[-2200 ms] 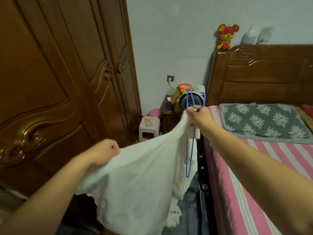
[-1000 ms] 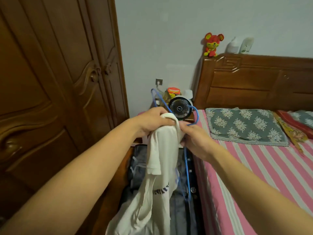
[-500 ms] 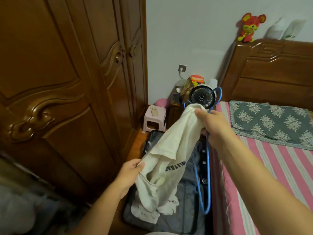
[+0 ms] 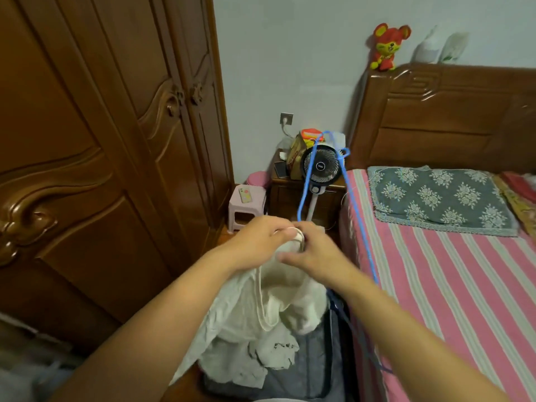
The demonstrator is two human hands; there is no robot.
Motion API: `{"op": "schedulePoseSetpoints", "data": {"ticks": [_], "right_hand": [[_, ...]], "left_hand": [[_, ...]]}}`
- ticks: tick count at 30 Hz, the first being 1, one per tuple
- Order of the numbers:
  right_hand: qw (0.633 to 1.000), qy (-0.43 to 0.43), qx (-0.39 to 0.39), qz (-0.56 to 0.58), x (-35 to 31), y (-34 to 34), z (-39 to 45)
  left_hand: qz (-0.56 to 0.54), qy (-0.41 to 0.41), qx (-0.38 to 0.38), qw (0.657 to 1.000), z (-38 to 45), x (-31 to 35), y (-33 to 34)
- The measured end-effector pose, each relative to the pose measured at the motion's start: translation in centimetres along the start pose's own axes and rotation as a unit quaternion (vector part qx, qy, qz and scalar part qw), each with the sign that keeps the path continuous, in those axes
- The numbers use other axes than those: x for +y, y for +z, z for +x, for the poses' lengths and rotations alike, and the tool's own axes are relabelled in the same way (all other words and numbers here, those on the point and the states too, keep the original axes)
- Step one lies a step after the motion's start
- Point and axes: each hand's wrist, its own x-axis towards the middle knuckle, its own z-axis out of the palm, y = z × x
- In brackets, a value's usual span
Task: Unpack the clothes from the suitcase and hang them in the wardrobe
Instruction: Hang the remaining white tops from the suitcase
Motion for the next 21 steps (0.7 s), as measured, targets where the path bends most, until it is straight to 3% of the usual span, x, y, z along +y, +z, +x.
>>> {"op": "schedulePoseSetpoints", "data": {"ticks": [3,7,14,15,16,18,21], "right_hand": [[0.994,0.057,0.089,0.013,1.0,1.3,0.8],[0.986,0.116,0.013,0.118,1.2,-1.1,1.3],[0.986,0.107,-0.071,0.103,0.2,-3.9,2.9],[0.985,0.114,-0.081,0.103,0.5,-4.3,3.1],[0.983,0.124,-0.091,0.105,1.0,-4.6,3.1],[0.978,0.149,-0.112,0.097,1.9,-4.9,2.9],[0.966,0.195,-0.139,0.092,3.7,-4.7,2.1]], "left_hand": [[0.005,0.031,0.02,0.999,-0.6,0.3,-0.1],[0.111,0.018,0.07,0.991,-4.4,-2.5,-2.4],[0.292,0.023,0.041,0.955,-10.5,-5.2,-3.4],[0.271,-0.001,0.049,0.961,-11.3,-5.3,-3.7],[0.286,-0.002,0.085,0.955,-11.8,-5.7,-4.0],[0.382,0.007,0.082,0.921,-12.5,-6.6,-3.6],[0.442,-0.057,0.102,0.889,-12.0,-6.5,-2.4]]}}
